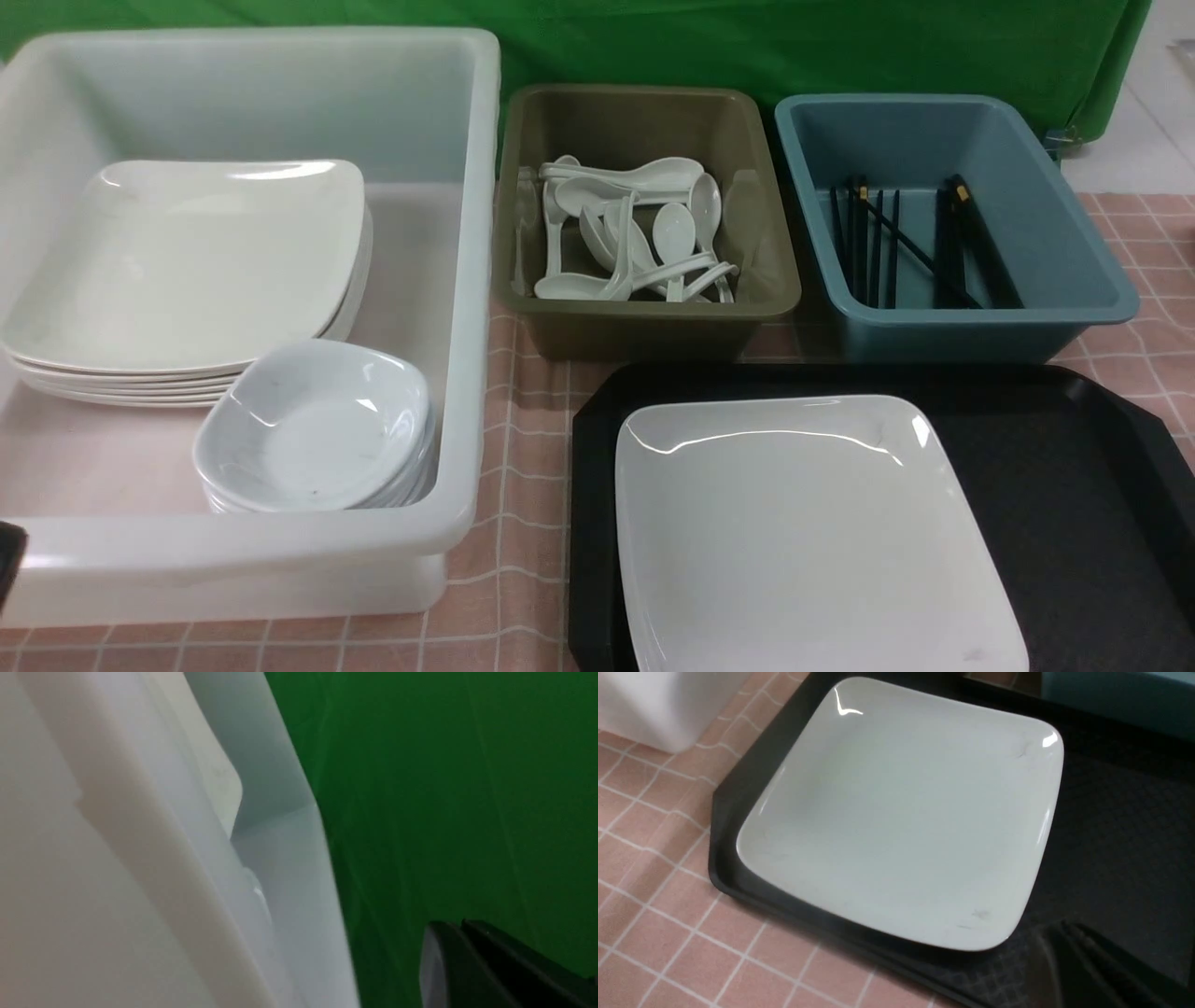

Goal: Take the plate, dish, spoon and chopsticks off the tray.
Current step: Use the left arm to grab a plate from the dinner plate

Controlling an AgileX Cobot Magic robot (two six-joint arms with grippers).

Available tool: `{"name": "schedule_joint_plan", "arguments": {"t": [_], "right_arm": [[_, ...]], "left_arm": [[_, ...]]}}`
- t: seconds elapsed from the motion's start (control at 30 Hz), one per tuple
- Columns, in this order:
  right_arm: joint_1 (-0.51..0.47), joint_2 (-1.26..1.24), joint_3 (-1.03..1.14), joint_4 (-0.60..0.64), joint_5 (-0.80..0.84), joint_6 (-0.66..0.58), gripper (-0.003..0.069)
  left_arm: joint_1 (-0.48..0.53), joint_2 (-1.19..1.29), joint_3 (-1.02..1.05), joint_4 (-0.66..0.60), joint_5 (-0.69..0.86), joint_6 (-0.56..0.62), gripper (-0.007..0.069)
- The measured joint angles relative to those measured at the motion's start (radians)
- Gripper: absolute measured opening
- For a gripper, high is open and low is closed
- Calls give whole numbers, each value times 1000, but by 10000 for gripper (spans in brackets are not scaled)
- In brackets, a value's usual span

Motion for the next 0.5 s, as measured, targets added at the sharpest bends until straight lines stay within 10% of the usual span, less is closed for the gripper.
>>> {"name": "schedule_joint_plan", "arguments": {"t": [0.23, 0.5], "right_arm": [[0, -1, 0, 0, -19, 8, 30], [0, -1, 0, 0, -32, 12, 30]], "left_arm": [[-7, -1, -82, 67, -88, -183, 6], [-20, 410, -830, 283, 616, 86, 6]]}}
